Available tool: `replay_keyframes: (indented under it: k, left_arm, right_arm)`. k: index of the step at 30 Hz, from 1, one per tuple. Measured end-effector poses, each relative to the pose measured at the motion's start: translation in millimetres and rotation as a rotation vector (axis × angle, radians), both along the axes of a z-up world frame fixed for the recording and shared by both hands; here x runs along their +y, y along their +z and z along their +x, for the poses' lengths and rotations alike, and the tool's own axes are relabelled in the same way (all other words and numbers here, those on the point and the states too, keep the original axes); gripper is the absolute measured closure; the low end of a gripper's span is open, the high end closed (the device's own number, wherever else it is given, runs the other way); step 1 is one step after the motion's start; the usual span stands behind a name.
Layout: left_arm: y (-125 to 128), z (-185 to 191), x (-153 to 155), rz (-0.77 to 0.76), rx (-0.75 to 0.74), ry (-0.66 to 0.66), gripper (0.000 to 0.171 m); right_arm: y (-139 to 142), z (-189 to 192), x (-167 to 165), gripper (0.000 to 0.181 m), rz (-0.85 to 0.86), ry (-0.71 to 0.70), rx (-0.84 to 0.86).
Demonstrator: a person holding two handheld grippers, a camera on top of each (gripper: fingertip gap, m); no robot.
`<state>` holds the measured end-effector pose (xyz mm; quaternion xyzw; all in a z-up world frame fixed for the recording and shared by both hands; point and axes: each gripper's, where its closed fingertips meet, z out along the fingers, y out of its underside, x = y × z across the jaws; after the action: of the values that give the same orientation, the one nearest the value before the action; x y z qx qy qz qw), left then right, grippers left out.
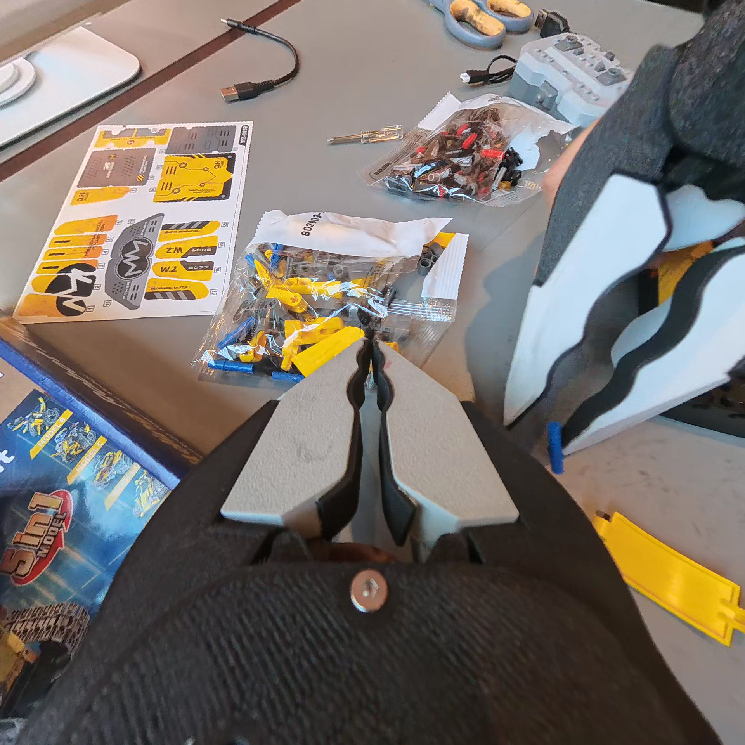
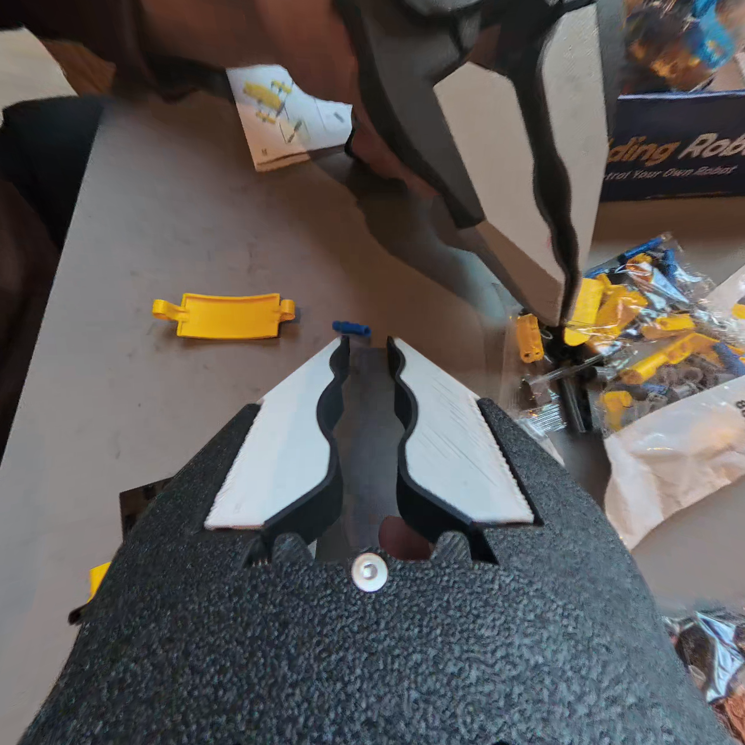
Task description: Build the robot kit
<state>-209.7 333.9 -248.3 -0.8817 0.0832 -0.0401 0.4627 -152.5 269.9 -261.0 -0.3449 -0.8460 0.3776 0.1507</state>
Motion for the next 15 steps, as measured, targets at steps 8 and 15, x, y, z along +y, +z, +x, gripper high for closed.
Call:
replay_keyframes:
  k: [8,15]
  left_arm:
    - [0.2,0.1,-0.5,0.001,0.001,-0.003,0.171]
    - [3.7,-1.9,0.6,0.021,0.009,0.008,0.171]
  right_arm:
    - [31.0,-7.5,28.2,0.164,-0.125,-0.094,0.099]
    - [22.9,-27.1,67.9,0.164,0.003,-0.285,0.144]
